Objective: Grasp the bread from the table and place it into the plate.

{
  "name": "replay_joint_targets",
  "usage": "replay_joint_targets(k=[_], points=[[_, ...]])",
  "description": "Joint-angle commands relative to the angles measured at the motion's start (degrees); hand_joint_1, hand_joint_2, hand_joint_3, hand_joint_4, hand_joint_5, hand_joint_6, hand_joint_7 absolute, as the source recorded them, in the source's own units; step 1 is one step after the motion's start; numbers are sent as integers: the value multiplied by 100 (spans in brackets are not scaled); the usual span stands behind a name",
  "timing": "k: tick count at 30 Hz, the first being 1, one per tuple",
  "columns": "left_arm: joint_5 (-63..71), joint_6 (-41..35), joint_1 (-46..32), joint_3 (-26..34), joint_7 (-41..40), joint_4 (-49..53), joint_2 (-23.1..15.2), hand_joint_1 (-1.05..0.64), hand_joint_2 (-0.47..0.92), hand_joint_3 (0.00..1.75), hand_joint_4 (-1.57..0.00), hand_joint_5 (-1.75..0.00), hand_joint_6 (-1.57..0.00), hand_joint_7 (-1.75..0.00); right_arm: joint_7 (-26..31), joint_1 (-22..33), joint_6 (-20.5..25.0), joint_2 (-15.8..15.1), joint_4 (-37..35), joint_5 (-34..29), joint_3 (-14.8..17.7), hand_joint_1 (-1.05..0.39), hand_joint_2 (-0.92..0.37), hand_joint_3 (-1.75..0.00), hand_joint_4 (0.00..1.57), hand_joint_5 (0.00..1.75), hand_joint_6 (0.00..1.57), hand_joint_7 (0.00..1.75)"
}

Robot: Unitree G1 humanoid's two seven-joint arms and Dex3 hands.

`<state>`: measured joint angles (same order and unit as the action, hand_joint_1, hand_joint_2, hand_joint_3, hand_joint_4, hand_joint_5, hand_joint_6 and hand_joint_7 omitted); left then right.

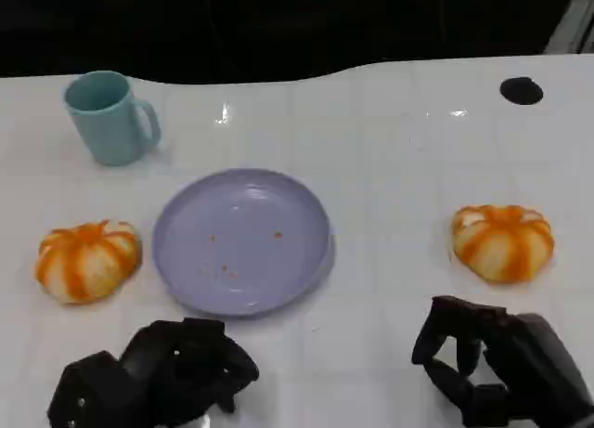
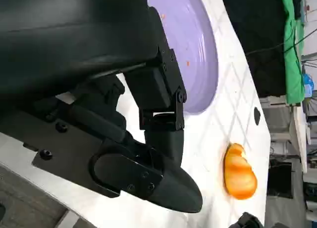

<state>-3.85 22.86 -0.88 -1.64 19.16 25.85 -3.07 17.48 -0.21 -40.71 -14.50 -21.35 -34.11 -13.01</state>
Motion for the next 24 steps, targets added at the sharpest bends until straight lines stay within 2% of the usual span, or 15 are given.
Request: replay_joint_targets(k=[1,18,24], points=[[-49,-36,22,44,7,-40,-70,-100,90,0,-96,-147,-121,-78,5,14,18,-81,64,47,19,-26,-45,-106,76,175,64,145],[-17,-21,30,42,-17,-34,-82,-101,90,0,-96,-147,-120,-80,-5,16,62,-85,96,45,27,-24,-43,-108,76,175,65,142],[-23,11,52,52,-4,15,-89,-101,90,0,-96,-147,-120,-80,67,-29,-69,-80,-2,52,20,-23,-43,-107,76,175,65,141]])
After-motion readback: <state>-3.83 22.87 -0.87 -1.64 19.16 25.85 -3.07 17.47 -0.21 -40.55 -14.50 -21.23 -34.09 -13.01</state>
